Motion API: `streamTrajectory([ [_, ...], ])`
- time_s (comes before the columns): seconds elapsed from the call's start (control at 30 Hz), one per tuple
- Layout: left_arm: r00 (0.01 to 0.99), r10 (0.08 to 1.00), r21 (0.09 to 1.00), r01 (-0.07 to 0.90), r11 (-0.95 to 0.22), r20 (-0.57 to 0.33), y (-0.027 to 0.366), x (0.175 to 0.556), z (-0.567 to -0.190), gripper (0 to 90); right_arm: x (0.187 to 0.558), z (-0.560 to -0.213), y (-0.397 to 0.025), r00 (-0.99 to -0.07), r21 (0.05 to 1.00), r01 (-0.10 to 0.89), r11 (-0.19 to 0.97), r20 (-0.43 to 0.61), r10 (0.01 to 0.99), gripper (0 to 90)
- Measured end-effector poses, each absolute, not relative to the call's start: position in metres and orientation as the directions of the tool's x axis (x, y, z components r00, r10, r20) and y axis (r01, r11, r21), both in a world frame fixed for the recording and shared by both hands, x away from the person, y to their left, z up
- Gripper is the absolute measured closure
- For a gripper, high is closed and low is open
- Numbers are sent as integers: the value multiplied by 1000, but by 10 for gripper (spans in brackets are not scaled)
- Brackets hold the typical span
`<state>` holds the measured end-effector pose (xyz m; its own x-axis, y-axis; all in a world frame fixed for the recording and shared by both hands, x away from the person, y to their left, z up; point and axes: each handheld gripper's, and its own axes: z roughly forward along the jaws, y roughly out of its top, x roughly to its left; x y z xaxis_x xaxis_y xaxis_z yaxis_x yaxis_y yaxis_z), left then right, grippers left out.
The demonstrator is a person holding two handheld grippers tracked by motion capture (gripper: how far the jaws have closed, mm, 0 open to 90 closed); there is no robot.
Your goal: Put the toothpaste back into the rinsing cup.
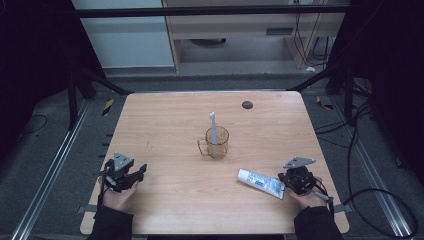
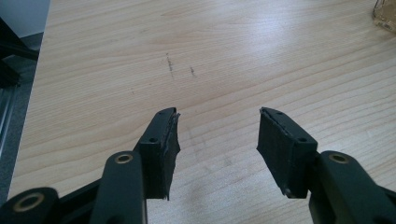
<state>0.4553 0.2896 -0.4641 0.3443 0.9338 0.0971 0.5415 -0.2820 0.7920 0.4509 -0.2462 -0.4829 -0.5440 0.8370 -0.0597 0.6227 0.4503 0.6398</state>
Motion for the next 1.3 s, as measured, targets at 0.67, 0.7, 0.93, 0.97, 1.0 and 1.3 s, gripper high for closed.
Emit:
streamTrajectory([
  [0.67, 345, 933, 795, 537, -282, 98, 289, 454, -463, 470, 444, -487, -243, -573, 635, 615, 468, -48, 818, 900],
  [0.7, 344, 934, 797, 535, -280, 98, 290, 454, -463, 470, 442, -487, -242, -575, 635, 615, 467, -43, 817, 900],
  [0.93, 342, 935, 799, 533, -279, 98, 290, 454, -462, 469, 428, -489, -238, -604, 634, 603, 484, -33, 796, 900],
  [0.97, 342, 935, 799, 533, -278, 98, 290, 454, -462, 469, 426, -488, -237, -609, 635, 599, 488, -33, 792, 900],
  [1.0, 341, 935, 799, 533, -278, 98, 290, 453, -462, 469, 424, -488, -237, -612, 637, 597, 487, -31, 790, 900],
  [1.3, 341, 935, 801, 531, -278, 98, 290, 453, -462, 468, 411, -488, -227, -646, 645, 578, 499, -12, 763, 900],
])
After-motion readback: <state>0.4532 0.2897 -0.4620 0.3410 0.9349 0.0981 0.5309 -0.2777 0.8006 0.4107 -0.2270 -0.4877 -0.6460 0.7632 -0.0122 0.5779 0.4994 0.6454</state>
